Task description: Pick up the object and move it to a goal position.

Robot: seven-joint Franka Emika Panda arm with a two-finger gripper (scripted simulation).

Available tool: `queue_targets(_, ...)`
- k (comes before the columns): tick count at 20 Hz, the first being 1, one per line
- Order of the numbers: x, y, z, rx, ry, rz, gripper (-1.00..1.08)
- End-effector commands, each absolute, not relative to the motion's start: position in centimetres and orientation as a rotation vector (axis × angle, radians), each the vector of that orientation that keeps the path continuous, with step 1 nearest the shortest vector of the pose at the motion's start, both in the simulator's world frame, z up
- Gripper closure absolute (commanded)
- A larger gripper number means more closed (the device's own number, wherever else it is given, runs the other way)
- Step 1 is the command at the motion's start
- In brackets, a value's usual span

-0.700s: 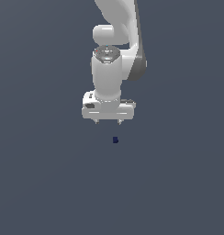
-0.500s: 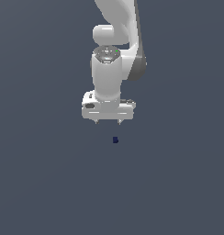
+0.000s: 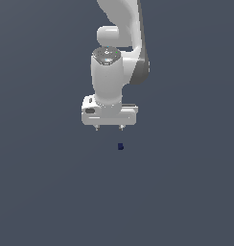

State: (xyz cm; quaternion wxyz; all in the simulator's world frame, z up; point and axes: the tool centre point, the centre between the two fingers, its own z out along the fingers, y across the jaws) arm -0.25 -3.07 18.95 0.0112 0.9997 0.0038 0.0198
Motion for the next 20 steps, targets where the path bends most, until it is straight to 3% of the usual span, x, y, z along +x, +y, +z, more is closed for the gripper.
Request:
queue_targets(1,-0.2,-3.1,19.0,3.118,0.015,0.062,-0.92)
queue_targets(20,-0.2,-2.1,17.0,3.118,-0.322,0.051,-0.92)
